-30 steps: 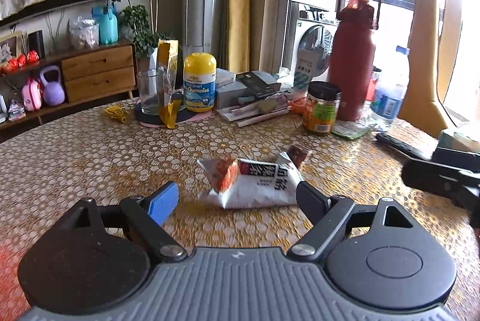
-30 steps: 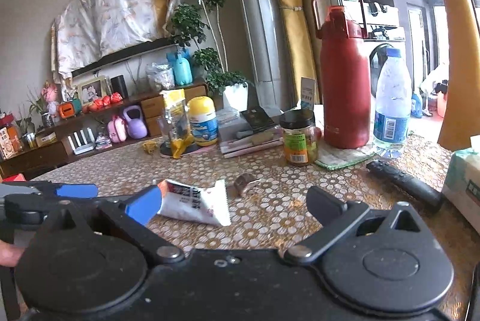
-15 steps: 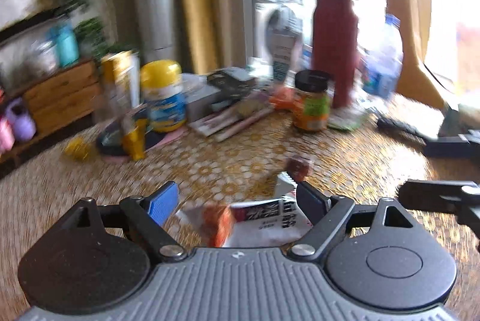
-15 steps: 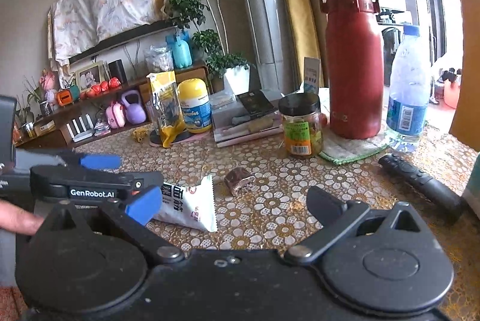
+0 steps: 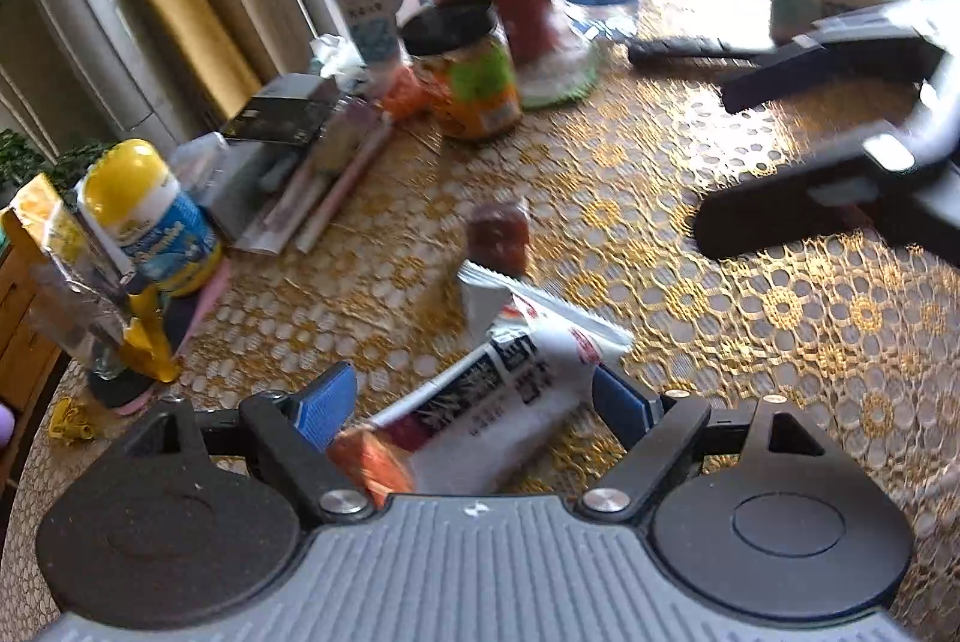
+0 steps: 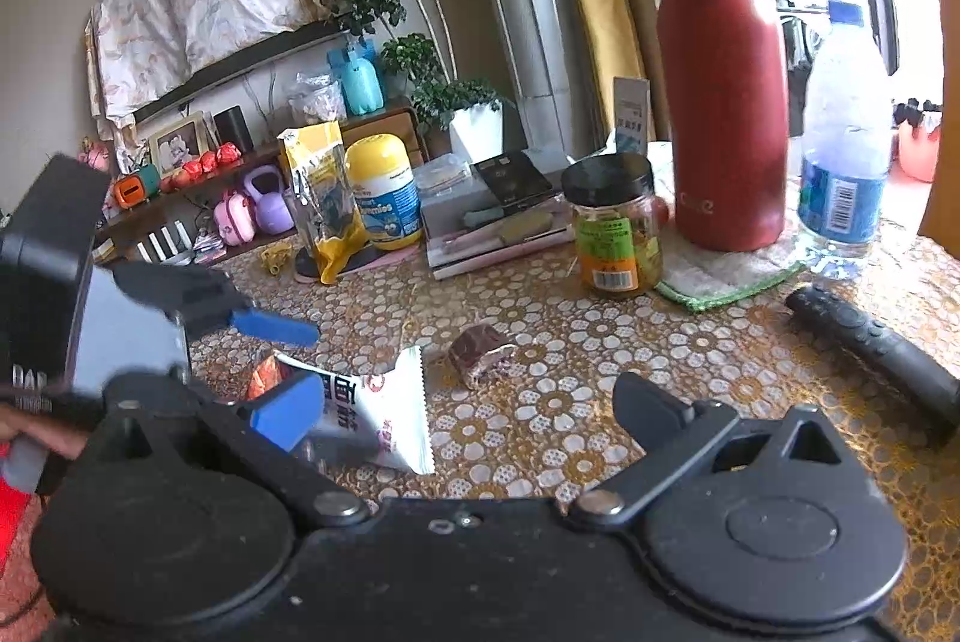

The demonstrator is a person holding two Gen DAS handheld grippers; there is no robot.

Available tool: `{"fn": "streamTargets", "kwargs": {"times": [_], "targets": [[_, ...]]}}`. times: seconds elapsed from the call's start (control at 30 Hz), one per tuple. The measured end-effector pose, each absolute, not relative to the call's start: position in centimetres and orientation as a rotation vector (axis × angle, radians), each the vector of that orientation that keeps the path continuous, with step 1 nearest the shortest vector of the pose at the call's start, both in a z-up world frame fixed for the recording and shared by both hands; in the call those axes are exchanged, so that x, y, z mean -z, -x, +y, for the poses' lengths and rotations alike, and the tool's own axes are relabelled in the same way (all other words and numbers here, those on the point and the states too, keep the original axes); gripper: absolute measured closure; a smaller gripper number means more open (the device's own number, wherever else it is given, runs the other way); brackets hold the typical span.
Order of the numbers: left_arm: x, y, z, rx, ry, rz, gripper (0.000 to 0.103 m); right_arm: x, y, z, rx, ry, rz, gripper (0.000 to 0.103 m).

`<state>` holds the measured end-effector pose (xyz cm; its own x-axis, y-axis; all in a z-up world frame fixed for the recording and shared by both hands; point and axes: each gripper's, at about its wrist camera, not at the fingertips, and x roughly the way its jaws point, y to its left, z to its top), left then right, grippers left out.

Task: Organize snacks
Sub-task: 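Grasp the white bag with the left gripper while the right grasps the brown chocolate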

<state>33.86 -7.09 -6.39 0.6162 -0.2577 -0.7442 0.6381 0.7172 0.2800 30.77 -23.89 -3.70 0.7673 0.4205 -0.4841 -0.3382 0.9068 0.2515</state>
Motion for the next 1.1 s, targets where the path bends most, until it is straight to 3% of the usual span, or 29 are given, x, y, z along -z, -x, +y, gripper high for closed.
{"fn": "streamTargets", "kwargs": {"times": [0.27, 0.33, 0.47, 0.57, 0.63, 0.77, 0.9, 1.07, 1.1], "targets": [[6.7, -33.7, -6.8, 0.495, -0.548, 0.737, 0.017, 3.7, -34.4, -22.7, -0.394, -0.193, 0.623, 0.0], [7.0, -33.6, -6.8, 0.469, -0.557, 0.731, 0.028, 3.9, -35.0, -22.3, -0.384, -0.193, 0.634, 0.001], [6.8, -33.7, -6.2, 0.435, -0.516, 0.723, 0.037, 4.3, -36.5, -21.4, -0.32, -0.197, 0.657, 0.001], [6.6, -33.6, -5.7, 0.404, -0.494, 0.713, 0.049, 4.7, -37.5, -20.4, -0.286, -0.173, 0.661, 0.007], [6.5, -33.6, -5.2, 0.39, -0.459, 0.715, 0.062, 5.0, -38.3, -19.8, -0.276, -0.157, 0.673, 0.013], [6.4, -33.3, -4.6, 0.39, -0.416, 0.716, 0.069, 5.9, -39.5, -18.8, -0.25, -0.116, 0.705, 0.014], [6.3, -33.1, -4.4, 0.383, -0.394, 0.713, 0.072, 6.9, -40.4, -18.3, -0.232, -0.101, 0.73, 0.021], [6.2, -32.9, -3.9, 0.369, -0.352, 0.719, 0.072, 7.7, -40.7, -18.1, -0.21, -0.088, 0.735, 0.04], [6.2, -32.8, -3.8, 0.363, -0.346, 0.719, 0.072, 7.7, -40.6, -18.1, -0.21, -0.088, 0.728, 0.048]]}}
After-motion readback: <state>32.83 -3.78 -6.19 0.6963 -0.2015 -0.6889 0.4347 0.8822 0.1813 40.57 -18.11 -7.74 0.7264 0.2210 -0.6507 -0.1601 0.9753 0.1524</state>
